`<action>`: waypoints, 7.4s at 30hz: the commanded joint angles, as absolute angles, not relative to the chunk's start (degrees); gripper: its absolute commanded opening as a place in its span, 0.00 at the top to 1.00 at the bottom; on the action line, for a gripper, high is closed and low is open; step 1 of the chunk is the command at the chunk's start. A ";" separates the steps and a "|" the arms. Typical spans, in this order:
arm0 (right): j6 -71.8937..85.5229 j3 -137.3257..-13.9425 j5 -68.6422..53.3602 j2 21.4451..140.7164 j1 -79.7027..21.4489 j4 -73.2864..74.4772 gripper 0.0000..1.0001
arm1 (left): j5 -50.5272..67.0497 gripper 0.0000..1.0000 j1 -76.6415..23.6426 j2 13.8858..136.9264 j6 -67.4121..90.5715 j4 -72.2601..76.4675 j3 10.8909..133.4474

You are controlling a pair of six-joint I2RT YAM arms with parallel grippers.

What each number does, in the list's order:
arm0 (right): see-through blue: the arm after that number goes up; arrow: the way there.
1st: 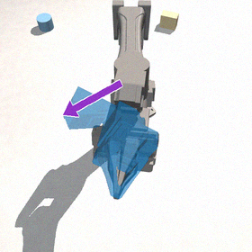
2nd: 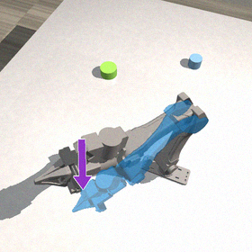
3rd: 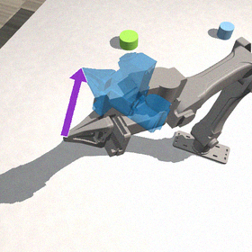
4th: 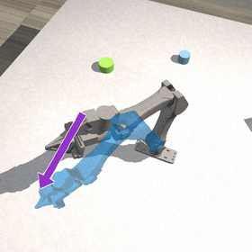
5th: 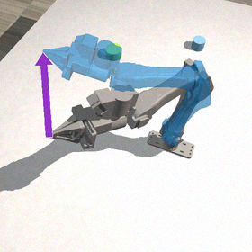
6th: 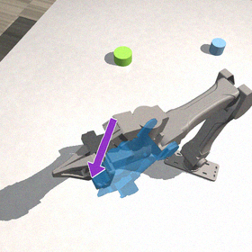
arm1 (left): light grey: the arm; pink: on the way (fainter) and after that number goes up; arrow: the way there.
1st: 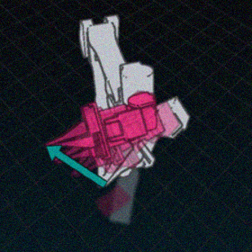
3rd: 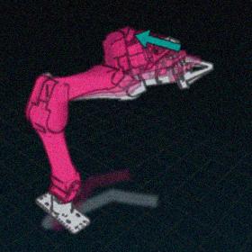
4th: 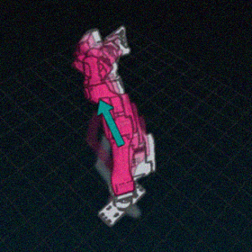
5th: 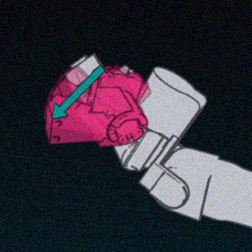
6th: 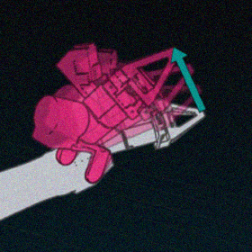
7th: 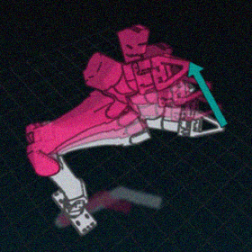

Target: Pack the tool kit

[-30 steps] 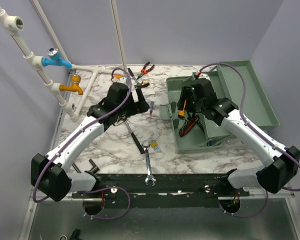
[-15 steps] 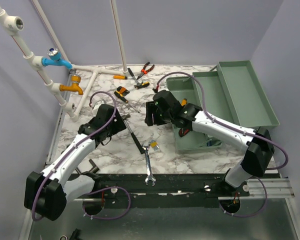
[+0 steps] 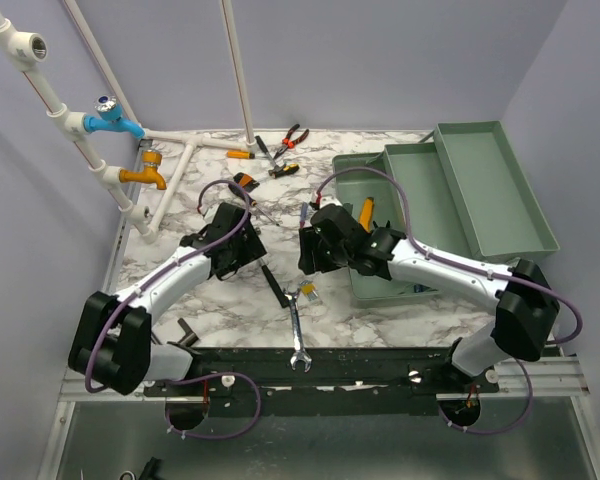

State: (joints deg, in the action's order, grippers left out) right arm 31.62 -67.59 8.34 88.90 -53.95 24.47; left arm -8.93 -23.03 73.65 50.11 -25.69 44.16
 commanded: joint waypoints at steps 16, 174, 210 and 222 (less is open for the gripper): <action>44.82 -77.06 27.63 97.94 -58.65 30.42 0.37 | -6.44 0.34 -28.54 90.91 53.28 -21.53 50.85; 47.34 -66.78 58.36 51.66 -58.57 42.68 0.29 | 12.83 1.00 -47.55 92.21 61.28 -10.42 80.12; 42.00 -69.96 54.96 53.40 -58.56 47.50 0.29 | 2.37 0.34 -49.75 118.34 55.26 -34.82 112.14; 33.30 -71.19 49.02 56.93 -58.58 38.34 0.30 | -12.09 0.10 -46.63 91.96 39.52 -41.24 101.44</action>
State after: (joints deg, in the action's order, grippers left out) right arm 38.68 -70.39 53.60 54.96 -58.52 44.03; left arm -2.68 -47.81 102.41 47.88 -37.63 107.50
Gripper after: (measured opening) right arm 0.706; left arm 0.777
